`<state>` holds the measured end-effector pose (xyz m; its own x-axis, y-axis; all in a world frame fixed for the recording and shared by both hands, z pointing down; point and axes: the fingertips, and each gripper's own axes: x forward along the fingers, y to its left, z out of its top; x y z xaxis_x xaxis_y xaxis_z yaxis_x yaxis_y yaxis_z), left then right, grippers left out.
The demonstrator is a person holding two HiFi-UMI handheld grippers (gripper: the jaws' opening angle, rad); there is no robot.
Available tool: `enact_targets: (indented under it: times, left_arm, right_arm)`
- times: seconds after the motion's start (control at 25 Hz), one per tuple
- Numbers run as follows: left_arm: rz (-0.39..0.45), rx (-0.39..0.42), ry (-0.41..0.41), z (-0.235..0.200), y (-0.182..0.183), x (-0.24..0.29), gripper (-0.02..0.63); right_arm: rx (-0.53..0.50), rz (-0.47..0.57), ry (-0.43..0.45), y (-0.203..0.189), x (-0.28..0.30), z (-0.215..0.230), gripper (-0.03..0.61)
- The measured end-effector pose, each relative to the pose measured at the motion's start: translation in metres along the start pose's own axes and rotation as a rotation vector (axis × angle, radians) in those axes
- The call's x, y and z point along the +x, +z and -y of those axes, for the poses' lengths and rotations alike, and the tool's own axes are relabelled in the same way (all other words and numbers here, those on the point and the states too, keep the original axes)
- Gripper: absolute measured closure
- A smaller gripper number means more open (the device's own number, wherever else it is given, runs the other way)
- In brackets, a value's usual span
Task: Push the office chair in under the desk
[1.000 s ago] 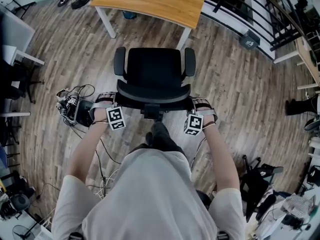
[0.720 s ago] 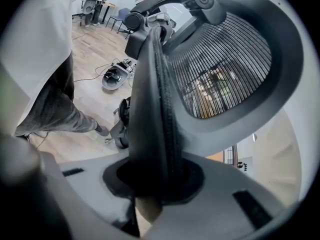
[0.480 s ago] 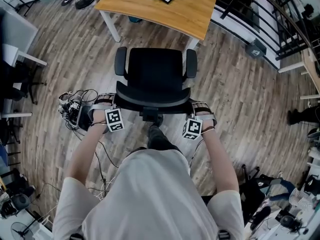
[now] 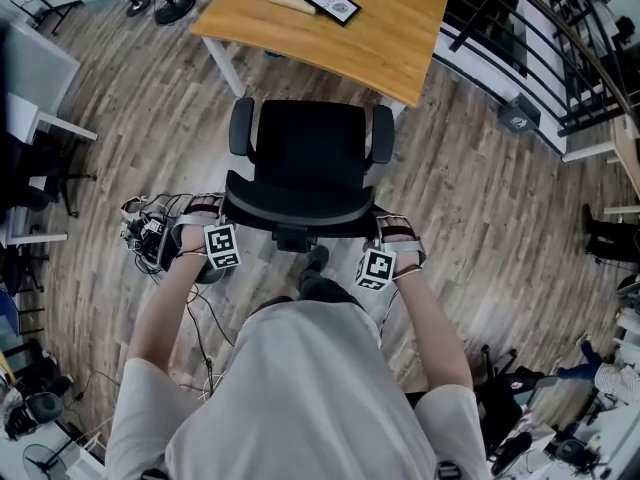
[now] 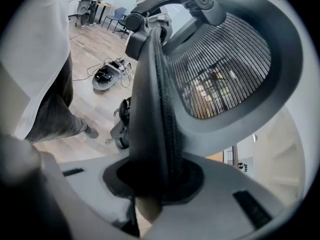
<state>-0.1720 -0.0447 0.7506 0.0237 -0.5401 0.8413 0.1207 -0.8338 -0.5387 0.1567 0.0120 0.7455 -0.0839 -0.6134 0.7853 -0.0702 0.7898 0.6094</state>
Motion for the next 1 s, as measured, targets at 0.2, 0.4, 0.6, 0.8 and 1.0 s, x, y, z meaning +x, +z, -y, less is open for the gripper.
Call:
enact_targets:
  times: [0.2, 0.4, 0.6, 0.8, 1.0]
  left_arm:
    - [0.003, 0.007, 0.006, -0.027, -0.008, 0.015, 0.522]
    - [0.007, 0.012, -0.002, -0.044, -0.016, 0.027, 0.522]
    - [0.013, 0.023, -0.007, -0.061, -0.026, 0.038, 0.522]
    - [0.036, 0.050, -0.005, -0.092, -0.038, 0.055, 0.522]
    - [0.057, 0.078, -0.005, -0.123, -0.055, 0.078, 0.522]
  right_arm:
    - [0.007, -0.001, -0.013, 0.005, 0.016, 0.022, 0.506]
    - [0.013, -0.007, -0.008, 0.012, 0.030, 0.037, 0.506]
    - [0.024, -0.012, -0.006, 0.020, 0.041, 0.051, 0.506]
    - [0.044, -0.031, -0.016, 0.030, 0.055, 0.074, 0.506]
    - [0.073, -0.054, -0.012, 0.046, 0.076, 0.094, 0.506]
